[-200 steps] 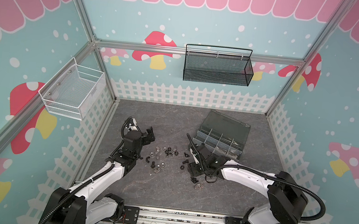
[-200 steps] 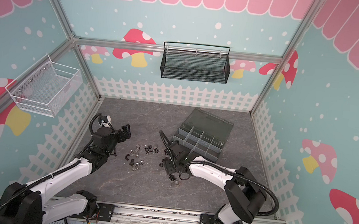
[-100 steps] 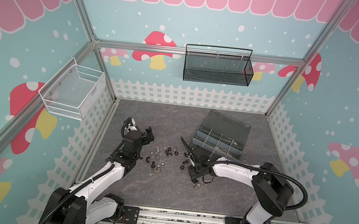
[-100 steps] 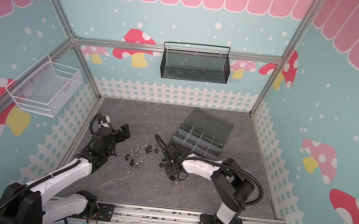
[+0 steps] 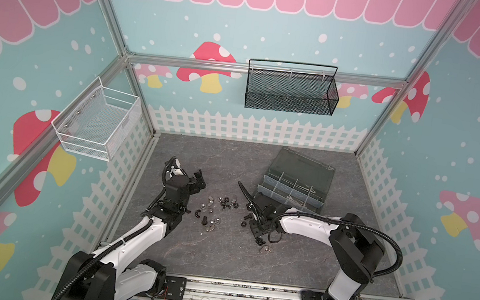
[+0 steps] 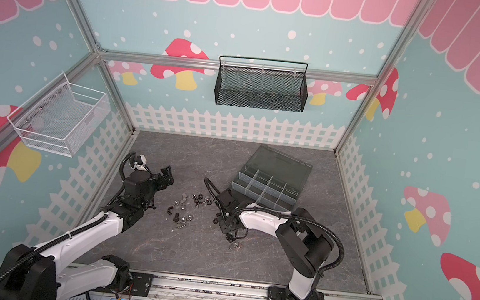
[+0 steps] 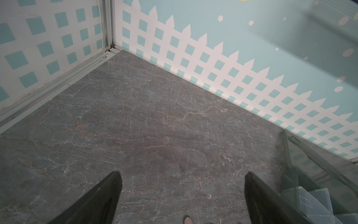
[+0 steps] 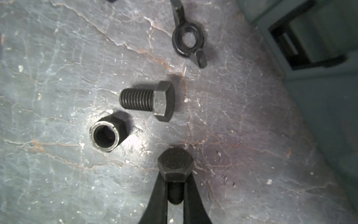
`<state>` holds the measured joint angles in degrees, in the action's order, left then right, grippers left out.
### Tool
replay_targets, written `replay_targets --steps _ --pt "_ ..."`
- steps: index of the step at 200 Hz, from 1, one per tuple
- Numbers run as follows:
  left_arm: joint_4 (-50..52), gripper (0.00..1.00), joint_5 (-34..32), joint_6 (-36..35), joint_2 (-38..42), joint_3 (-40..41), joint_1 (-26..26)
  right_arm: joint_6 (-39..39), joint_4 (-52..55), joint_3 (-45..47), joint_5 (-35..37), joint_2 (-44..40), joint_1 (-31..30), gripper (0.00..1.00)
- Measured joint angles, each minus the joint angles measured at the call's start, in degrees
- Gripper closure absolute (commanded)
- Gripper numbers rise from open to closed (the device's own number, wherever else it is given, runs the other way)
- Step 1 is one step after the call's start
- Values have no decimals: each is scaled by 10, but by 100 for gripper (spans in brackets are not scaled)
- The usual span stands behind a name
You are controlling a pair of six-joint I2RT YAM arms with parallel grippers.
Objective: Sort the screws and nuts into containers
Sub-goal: Pick up the screw from the center of the table, then place the screw into the container.
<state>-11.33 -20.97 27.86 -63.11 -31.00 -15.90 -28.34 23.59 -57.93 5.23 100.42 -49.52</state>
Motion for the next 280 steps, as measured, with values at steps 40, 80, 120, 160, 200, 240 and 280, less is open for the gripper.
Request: replay_targets --steps 40,80,120,160,200,240,280 --pt "2 1 -3 0 5 0 0 0 17 -2 8 -9 0 100" --pt "3 1 -3 -2 16 0 0 -3 41 -22 31 -35 0 100" --pt "4 1 -3 -4 17 0 0 -5 58 -38 62 -84 5 100" --pt "4 1 2 -4 17 0 0 -8 83 -40 79 -118 33 100" --pt "4 1 7 -4 17 0 0 -10 96 -35 85 -155 77 100" --pt "3 1 15 -4 11 0 0 -14 101 -4 78 -195 149 100" --pt "3 1 15 -3 10 0 0 -15 113 14 74 -202 184 100"
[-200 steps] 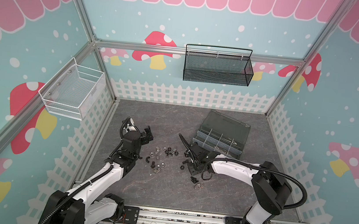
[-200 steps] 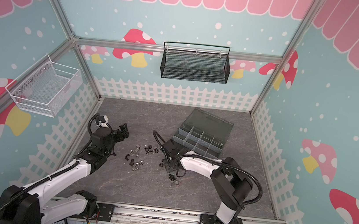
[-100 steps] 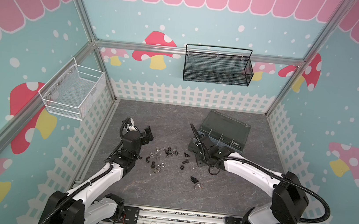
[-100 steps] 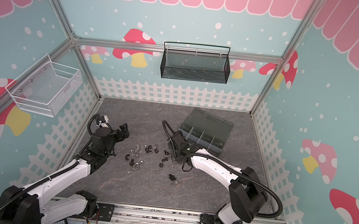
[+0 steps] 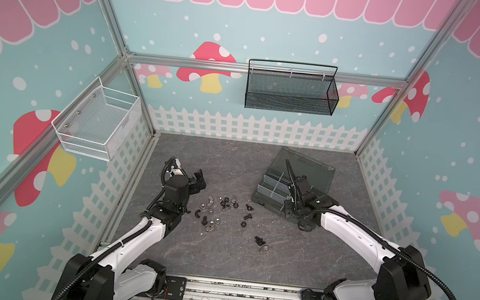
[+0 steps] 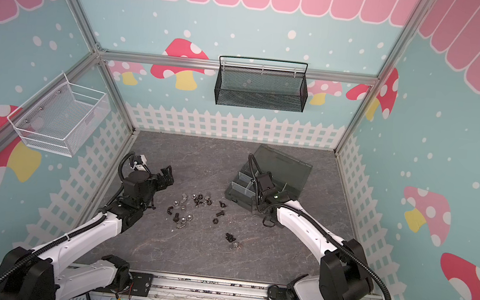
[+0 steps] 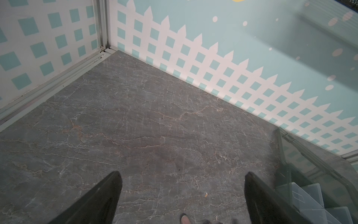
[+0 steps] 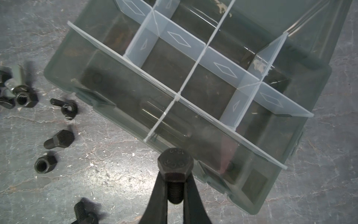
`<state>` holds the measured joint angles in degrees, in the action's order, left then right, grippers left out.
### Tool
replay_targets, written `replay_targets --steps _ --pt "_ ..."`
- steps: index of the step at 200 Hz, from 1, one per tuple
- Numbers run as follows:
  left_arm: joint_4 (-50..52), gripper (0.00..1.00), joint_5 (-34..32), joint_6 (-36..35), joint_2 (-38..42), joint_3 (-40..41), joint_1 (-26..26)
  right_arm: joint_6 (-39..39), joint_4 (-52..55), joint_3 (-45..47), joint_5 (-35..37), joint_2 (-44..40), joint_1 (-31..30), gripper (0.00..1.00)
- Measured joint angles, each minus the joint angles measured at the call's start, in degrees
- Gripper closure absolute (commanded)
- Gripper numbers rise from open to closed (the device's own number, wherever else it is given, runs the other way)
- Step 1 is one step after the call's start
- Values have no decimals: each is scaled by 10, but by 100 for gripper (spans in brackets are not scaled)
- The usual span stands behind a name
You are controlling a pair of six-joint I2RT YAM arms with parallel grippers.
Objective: Sort the screws and nuts into containers
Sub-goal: Place the screw into the container.
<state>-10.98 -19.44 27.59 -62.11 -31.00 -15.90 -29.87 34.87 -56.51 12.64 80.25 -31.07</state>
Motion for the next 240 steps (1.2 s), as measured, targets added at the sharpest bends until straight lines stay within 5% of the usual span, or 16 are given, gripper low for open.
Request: replay_targets --steps 200,240 --pt "0 0 1 1 -4 0 0 24 -15 12 -32 84 73 100" --pt "0 1 1 1 -4 0 0 26 -18 18 -32 90 75 82"
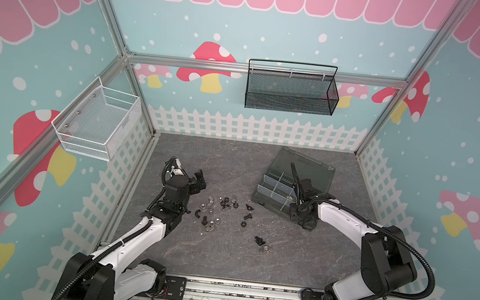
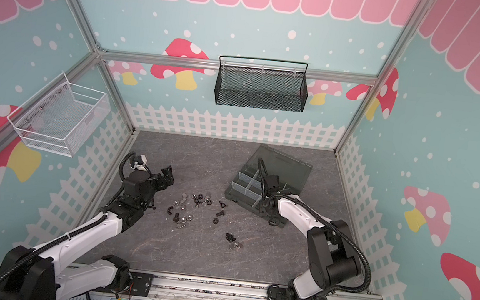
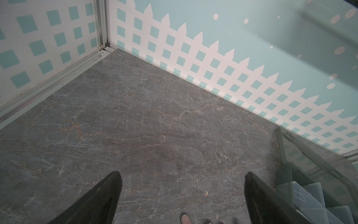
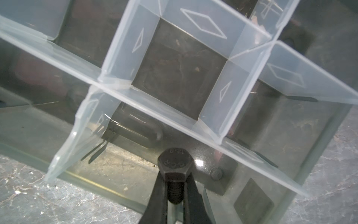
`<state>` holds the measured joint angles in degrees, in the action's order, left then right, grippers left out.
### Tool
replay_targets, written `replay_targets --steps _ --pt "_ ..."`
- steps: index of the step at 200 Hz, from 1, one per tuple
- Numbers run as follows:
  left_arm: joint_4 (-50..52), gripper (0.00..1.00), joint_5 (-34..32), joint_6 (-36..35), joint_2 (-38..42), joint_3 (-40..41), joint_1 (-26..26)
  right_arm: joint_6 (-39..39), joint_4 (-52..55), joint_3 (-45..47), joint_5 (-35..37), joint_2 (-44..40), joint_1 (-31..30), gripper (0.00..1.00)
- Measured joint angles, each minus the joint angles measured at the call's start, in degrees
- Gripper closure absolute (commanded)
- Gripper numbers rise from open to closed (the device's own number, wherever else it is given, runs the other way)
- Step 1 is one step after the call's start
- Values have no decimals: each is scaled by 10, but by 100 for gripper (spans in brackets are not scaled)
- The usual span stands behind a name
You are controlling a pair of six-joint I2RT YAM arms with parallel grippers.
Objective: Sort the screws and nuts into containers
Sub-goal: Place the screw into the container.
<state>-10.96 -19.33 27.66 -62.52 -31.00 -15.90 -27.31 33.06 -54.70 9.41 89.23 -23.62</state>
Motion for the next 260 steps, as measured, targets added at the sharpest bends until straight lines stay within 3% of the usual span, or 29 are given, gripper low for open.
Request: replay_targets --steps 44,129,189,260 --pt "0 1 0 0 0 0 0 0 -5 0 2 0 2 62" --pt "0 1 0 0 0 0 0 3 10 -18 -14 -43 -2 60" --pt "0 1 -1 5 0 0 0 8 5 -81 -26 -46 -113 59" --pt "0 1 -2 6 0 0 0 -23 1 -160 -49 104 -199 45"
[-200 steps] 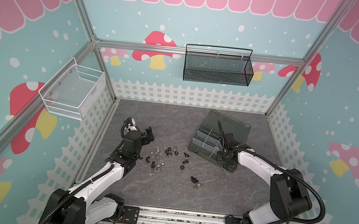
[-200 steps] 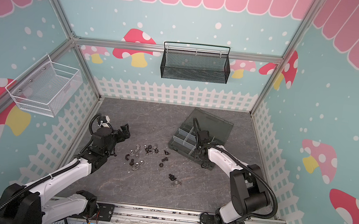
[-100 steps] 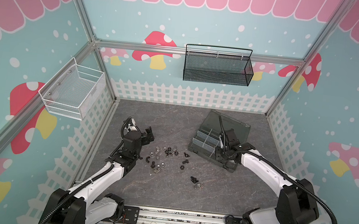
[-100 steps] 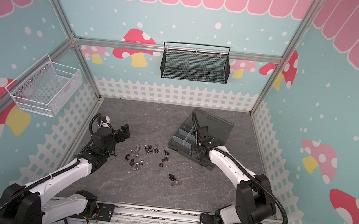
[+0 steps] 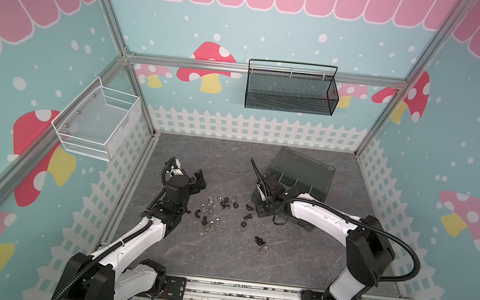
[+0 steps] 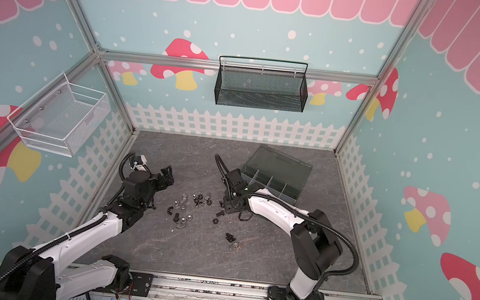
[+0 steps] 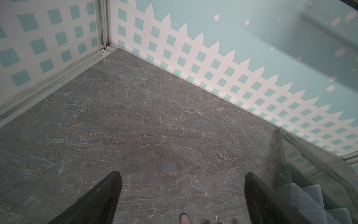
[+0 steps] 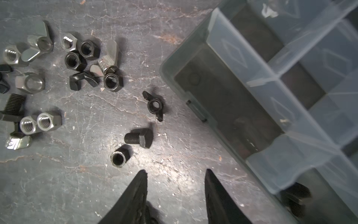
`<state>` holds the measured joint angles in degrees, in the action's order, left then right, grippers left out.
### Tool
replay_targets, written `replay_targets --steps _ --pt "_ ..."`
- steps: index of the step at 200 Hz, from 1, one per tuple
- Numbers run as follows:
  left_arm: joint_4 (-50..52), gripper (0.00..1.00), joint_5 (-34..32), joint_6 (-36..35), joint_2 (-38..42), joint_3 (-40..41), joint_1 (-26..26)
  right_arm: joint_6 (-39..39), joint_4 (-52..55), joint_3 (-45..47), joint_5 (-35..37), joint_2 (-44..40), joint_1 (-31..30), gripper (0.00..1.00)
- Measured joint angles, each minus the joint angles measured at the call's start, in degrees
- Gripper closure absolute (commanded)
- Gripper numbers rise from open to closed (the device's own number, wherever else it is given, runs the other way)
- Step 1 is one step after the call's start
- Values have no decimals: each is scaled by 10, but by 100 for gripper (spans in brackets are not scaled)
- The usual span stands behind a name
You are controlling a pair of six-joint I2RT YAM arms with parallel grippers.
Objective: Sort the screws and nuts into containers
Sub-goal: Place the screw into the container, then pick up the screw from the center of the table.
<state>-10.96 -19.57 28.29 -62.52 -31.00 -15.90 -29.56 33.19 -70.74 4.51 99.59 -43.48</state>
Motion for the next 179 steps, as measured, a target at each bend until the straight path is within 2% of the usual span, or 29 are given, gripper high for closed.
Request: replay_targets --steps 46,92,179 --pt "0 1 -6 0 4 1 0 -24 3 -66 14 82 -30 40" --pt "0 1 -12 0 6 6 0 -34 3 -101 30 144 -31 39" --pt "0 1 -15 -2 6 6 0 -36 27 -91 53 156 -46 33"
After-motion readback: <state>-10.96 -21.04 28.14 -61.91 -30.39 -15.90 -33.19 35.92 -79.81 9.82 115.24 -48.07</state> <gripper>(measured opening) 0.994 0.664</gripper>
